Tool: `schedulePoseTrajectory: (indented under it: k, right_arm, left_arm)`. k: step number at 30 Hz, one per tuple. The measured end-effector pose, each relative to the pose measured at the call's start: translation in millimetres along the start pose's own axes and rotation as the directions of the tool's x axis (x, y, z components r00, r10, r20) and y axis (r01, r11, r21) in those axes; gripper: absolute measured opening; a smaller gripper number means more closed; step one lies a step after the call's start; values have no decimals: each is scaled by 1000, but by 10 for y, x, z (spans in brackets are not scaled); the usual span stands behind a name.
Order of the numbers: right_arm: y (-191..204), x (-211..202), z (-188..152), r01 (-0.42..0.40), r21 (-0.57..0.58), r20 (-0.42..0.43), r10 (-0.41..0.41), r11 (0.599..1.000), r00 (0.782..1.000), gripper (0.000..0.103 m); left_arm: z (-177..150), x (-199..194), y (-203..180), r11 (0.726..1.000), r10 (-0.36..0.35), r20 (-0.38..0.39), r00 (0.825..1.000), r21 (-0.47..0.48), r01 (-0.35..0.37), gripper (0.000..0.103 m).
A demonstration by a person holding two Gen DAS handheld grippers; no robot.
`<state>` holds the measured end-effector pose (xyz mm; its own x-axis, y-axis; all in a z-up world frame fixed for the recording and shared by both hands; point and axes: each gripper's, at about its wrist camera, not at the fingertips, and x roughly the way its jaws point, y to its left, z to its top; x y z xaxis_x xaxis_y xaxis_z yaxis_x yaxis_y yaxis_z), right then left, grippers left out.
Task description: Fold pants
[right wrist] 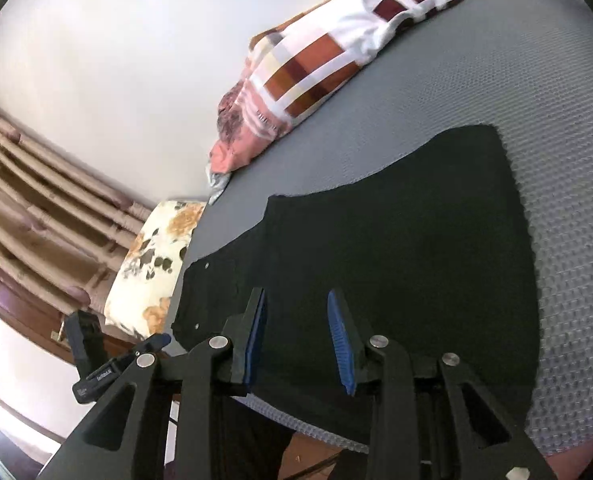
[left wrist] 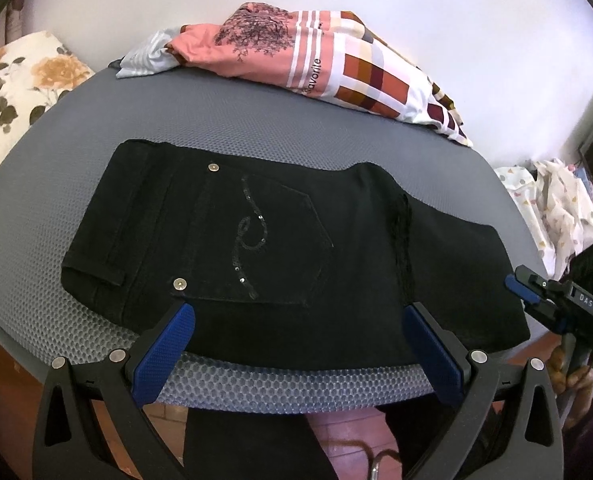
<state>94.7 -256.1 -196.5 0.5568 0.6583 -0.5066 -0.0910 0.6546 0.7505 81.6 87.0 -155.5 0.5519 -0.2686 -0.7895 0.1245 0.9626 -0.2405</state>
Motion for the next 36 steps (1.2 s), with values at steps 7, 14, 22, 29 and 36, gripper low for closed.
schedulePoseTrajectory:
  k: [7, 14, 22, 29, 36]
  right_arm:
    - [417, 458, -263, -24, -177, -151, -3, 984, 989, 30]
    - [685, 287, -253, 66, -355, -123, -116, 933, 986, 31]
    - [811, 665, -593, 183, -594, -150, -331, 783, 931, 33]
    - [779, 646, -507, 139, -575, -178, -289, 806, 941, 33]
    - [809, 560, -402, 121, -546, -185, -260, 829, 948, 34]
  left_arm:
    - [-16, 34, -47, 999, 20, -7, 1000, 34, -19, 103]
    - [-16, 68, -14, 1000, -9, -24, 1000, 10, 9, 103]
    - [-46, 91, -72, 999, -8, -34, 999, 41, 9, 103]
    - [-41, 112, -76, 999, -10, -43, 999, 40, 12, 103]
    - [-38, 139, -47, 999, -25, -57, 998, 24, 26, 103]
